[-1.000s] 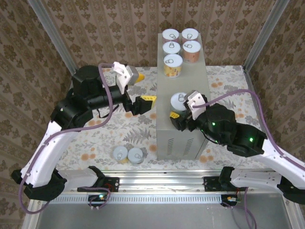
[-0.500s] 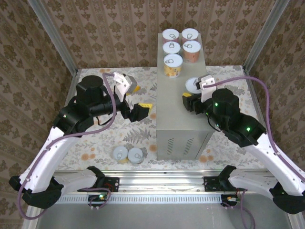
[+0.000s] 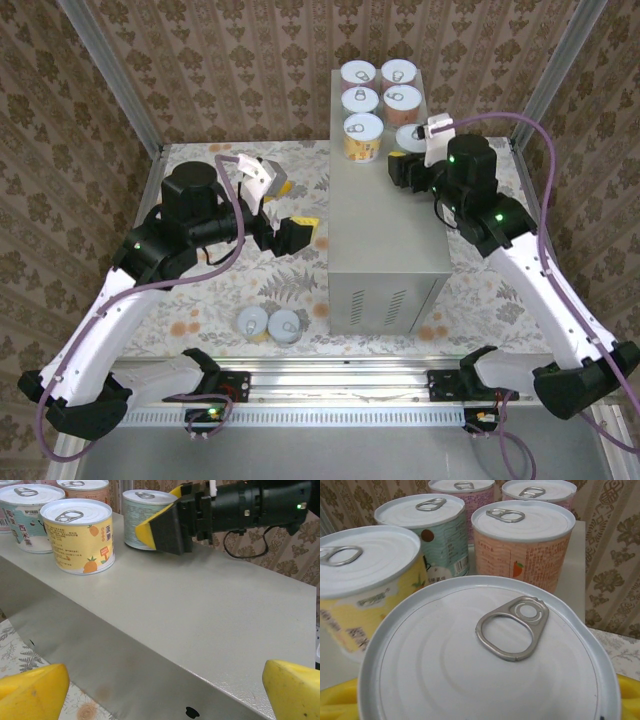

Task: Place and organize the canned foods onto the counter

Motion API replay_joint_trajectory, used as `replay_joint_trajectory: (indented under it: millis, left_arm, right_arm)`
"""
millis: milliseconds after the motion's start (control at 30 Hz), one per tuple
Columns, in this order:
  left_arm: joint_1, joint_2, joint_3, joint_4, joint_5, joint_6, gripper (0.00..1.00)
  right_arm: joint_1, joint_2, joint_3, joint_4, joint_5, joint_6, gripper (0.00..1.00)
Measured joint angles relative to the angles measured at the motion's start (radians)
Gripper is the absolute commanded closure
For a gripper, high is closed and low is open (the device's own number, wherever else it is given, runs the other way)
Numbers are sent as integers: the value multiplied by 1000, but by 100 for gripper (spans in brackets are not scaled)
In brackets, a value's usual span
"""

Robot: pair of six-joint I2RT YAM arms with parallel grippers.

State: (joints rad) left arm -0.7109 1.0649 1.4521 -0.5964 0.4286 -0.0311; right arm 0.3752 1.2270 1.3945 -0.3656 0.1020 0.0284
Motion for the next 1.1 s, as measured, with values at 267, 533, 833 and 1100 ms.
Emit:
replay_joint_trajectory:
  millis: [267, 533, 833, 1100]
  left_arm:
    - [0, 13, 1, 8, -7, 0, 0]
    - [0, 65, 3, 8, -6, 0, 0]
    - [0, 75, 2, 18, -6, -4, 0]
    - [0, 74, 1, 22, -6, -11, 0]
  right_arm:
    - [-24, 55, 41, 12, -34, -14, 20]
    - [-24, -4, -40, 11, -37, -17, 17]
    - [-25, -74, -93, 20, -37, -16, 26]
    - [-25, -54, -94, 29, -39, -14, 30]
